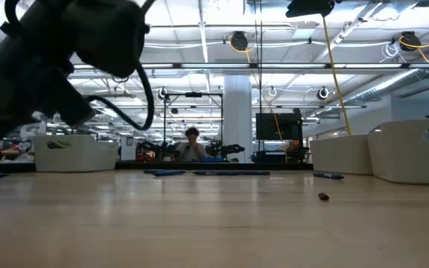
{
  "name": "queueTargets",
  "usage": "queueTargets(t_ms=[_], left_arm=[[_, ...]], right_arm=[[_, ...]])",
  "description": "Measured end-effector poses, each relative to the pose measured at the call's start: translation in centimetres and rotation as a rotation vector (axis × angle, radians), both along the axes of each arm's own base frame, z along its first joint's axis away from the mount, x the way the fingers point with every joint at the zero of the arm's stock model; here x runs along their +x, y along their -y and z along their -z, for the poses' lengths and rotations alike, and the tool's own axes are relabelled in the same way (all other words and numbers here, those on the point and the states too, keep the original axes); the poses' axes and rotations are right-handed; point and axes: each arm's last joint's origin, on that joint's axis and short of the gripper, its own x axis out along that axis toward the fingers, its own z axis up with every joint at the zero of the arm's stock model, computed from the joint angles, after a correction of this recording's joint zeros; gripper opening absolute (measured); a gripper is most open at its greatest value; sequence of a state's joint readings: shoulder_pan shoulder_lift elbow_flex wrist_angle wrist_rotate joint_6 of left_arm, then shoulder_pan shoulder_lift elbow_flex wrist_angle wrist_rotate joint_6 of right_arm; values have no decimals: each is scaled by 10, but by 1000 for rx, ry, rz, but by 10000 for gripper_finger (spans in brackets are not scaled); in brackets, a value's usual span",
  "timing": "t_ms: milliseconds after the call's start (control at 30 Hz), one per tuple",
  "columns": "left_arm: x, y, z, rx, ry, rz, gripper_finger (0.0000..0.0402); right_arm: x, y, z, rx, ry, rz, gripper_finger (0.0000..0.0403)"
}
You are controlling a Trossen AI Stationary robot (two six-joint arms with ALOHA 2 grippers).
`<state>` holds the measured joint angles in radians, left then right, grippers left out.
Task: Sort crayons/erasers/pens/pencils in bins
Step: Put the orange pencil into the top right gray bin
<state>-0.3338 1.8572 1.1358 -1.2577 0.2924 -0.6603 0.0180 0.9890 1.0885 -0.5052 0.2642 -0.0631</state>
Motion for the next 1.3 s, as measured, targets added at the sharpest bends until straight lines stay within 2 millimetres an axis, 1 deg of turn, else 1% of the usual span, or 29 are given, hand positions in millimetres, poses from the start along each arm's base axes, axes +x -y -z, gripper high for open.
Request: queueTargets(t_ms=[200,300,433,567,667,733,867,933,1000,1100,1167,1300], left_arm=[[-10,-7,25,-60,-53,160,213],[-12,-4,32,-43,-41,278,201],[-13,3,35,-58,18,418,153],[-14,10,37,-36,57,520,83],[-14,12,37,-9,67,564,27],[-14,11,36,2,73,572,14],[-10,12,28,33,111,605,26],[-2,13,20,58,178,625,25],[11,14,9,71,295,612,17],[24,11,-6,79,394,586,2],[40,10,-12,81,509,571,2],[68,0,-27,135,706,525,1]], right_arm=[[-1,1,3,54,-20,33,126],[-3,1,5,82,-36,51,126],[-4,1,6,98,-48,61,126],[-4,1,7,99,-51,62,126],[-4,1,7,95,-51,60,125],[-4,1,6,88,-50,56,125],[-4,1,6,83,-51,54,125],[-4,1,6,85,-51,55,125],[-4,1,6,88,-50,56,125],[-4,1,6,96,-47,61,125],[-4,1,6,103,-46,65,125],[-4,1,7,108,-56,69,125]])
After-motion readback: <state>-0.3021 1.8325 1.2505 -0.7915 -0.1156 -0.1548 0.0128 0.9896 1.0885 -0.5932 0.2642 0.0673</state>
